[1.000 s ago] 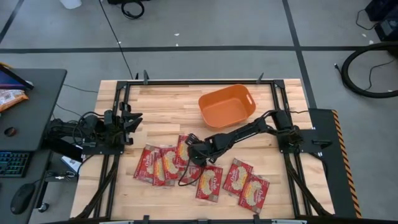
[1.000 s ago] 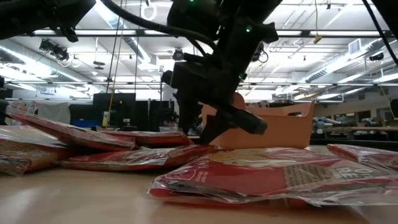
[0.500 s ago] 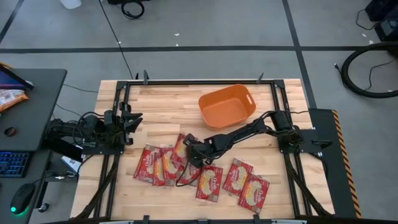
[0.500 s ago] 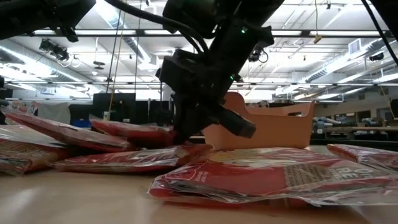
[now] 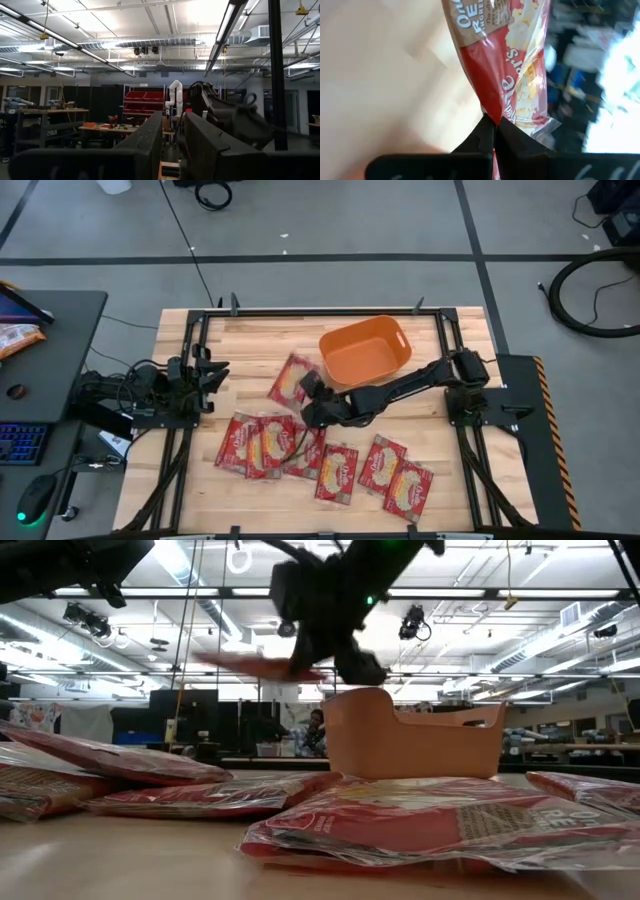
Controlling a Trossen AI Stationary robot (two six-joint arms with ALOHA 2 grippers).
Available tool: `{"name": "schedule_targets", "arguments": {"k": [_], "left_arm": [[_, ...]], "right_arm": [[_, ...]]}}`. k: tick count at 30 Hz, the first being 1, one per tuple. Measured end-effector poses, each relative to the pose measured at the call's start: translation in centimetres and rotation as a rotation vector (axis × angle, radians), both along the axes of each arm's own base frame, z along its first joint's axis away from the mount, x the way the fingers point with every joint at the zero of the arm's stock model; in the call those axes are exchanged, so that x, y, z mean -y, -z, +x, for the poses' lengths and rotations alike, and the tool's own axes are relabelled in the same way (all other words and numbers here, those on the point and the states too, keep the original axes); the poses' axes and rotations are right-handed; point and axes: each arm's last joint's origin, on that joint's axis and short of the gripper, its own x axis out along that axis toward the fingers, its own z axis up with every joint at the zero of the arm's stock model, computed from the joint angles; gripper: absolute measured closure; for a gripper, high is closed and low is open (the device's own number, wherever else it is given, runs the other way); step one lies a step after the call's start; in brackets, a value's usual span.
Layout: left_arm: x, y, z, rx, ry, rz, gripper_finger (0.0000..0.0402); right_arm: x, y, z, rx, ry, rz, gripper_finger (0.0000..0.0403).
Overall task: Sort popcorn bags into baskets
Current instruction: Put the popcorn pack into the orange bin
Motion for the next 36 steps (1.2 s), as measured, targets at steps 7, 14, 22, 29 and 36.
{"name": "schedule_targets", "arguments": {"k": [7, 14, 22, 29, 36], "left_arm": [[0.0, 0.0, 0.0, -0.002, 0.003, -0.005, 0.0315], [0.0, 0.1, 0.0, -0.006, 0.004, -0.005, 0.0315], [0.0, 0.1, 0.0, -0.008, 0.004, -0.007, 0.0315], [0.0, 0.1, 0.1, -0.006, 0.012, -0.021, 0.0315], [0.0, 0.1, 0.1, -0.006, 0.012, -0.020, 0.0315]], "right_arm": [[1.2, -3.0, -3.2, 0.102, 0.248, -0.011, 0.0396], [3.0, -3.5, -7.0, 0.131, 0.521, 0.166, 0.0395], [4.7, 0.9, -10.6, -0.007, 0.665, 0.187, 0.0395], [6.9, 3.9, -11.5, -0.094, 0.678, 0.250, 0.0389], [7.9, 4.0, -11.4, -0.119, 0.691, 0.284, 0.0314]]}}
